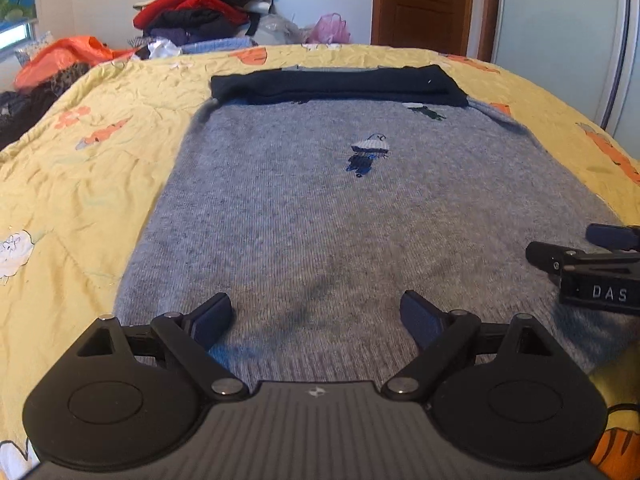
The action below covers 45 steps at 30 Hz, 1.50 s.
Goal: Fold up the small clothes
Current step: 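Move both open tools over the sweater toward its ribbed hem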
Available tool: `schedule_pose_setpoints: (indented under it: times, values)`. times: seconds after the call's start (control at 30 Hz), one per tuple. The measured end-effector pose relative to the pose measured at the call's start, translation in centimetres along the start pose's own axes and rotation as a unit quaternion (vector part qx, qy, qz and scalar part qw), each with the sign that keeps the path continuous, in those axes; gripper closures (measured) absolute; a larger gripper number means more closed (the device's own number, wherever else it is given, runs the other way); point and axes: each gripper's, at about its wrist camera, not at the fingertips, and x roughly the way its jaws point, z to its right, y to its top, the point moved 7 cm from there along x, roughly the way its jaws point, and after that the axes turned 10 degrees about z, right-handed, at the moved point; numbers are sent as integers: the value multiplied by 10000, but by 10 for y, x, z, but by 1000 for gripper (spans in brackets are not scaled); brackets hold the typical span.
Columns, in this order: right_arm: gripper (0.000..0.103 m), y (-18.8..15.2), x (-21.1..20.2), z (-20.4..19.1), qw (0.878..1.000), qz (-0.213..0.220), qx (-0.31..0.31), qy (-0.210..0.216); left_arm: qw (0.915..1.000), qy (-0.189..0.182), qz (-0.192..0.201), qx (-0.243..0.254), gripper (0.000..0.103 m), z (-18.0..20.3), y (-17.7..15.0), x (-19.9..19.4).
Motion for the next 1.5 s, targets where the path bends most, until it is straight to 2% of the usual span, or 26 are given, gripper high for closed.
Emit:
schedule_pose_setpoints:
  times: [0.2,0.37,0.5,0.6,0.7,0.77,0.8,0.87,0.93,1.0,1.07,1.2,1.37,1.43,1.5]
  values:
    - [6,0,3,3,10000,-33,-9,0,10000,-5,-43,-29,10,0,1,1]
    - [8,1,-3,2,9999,-129,11,-6,9999,32,-89,-78,10,-1,-1,-5]
    - [9,-10,-26,-3,9996,-200,-64,178,9996,-25,-200,-177,10,-3,-7,-17]
    - [5,-19,-33,-1,9999,62,-76,141,10000,-31,-15,-9,9,0,-16,-23]
    - [2,-16,-29,0,9999,-17,-78,123,10000,-35,53,-8,8,0,-16,-23]
    - [4,-11,-27,0,9996,-180,-140,168,10000,-43,-28,-14,8,0,-14,-23]
    - [8,-5,-25,1,9993,-248,-214,200,9999,-51,-84,-28,8,-1,-13,-24]
    - [10,15,-19,10,9994,-202,-259,58,9997,-60,-220,-99,8,-2,-10,-24]
    - [7,37,-11,25,9998,-178,-14,-130,9994,-75,-268,-214,8,-4,-8,-24]
    - [8,49,0,37,9990,-365,196,-191,9993,-60,-282,-231,8,-5,-9,-23]
    - [9,55,-3,43,9986,-330,336,-251,9995,-49,-290,-117,8,-5,-10,-26]
    - [8,38,-30,30,9999,-67,77,98,9995,-5,-276,-129,8,-19,-16,-42]
    - [9,-7,-39,6,9976,-325,-581,207,9996,17,-278,-86,8,-32,-30,-54]
    - [7,-13,-44,10,9987,-189,-418,228,9996,-8,-260,-54,8,-33,-30,-58]
    - [9,-11,-52,17,9989,-281,-240,306,9997,-3,-211,-154,8,-39,-26,-65]
